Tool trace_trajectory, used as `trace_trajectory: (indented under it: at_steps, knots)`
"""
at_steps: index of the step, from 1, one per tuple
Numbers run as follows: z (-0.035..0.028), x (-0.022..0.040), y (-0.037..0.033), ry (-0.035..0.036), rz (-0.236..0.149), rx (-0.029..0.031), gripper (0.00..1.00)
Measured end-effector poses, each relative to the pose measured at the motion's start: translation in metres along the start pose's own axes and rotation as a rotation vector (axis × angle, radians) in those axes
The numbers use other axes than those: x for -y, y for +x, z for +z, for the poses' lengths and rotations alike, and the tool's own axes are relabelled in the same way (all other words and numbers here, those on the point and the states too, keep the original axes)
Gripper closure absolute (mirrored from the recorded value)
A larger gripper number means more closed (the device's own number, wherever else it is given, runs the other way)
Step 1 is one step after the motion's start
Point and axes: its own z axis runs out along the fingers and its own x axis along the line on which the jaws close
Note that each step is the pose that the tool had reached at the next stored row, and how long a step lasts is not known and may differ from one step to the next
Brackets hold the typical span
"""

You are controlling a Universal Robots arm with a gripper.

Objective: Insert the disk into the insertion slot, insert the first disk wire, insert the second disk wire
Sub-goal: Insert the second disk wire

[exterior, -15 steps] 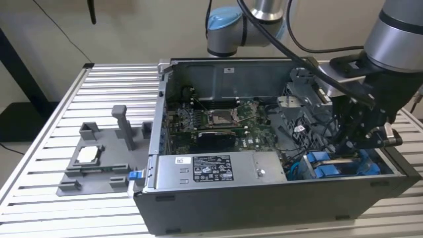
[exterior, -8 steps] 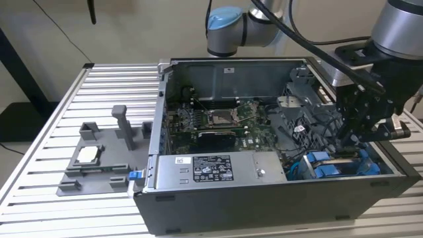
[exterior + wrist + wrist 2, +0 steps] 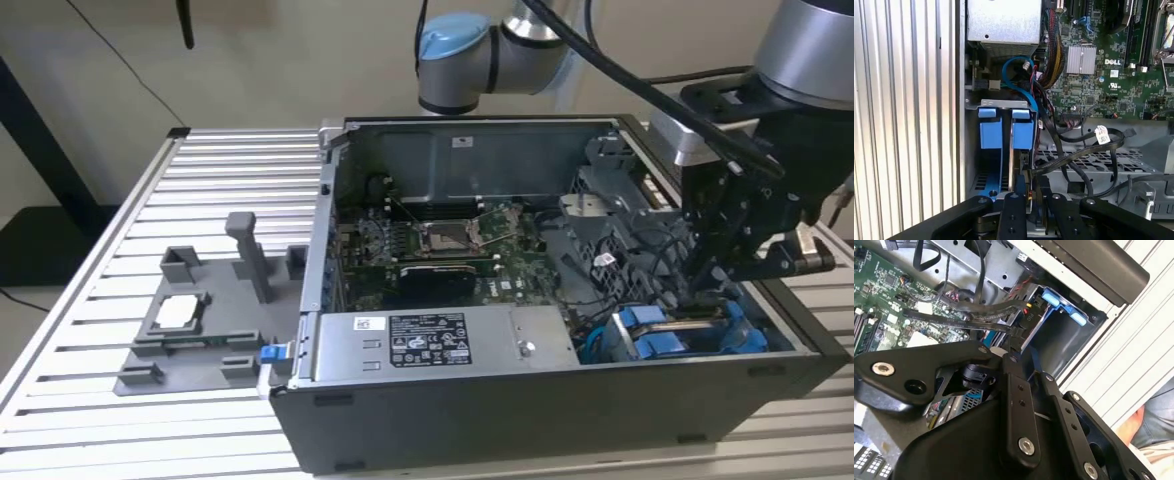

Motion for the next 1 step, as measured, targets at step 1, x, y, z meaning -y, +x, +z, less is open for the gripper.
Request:
trace_trajectory:
  at_steps: [1]
  knots:
    - [0.0000,0.0000,0.0000,0.0000,0.000,0.0000,0.76]
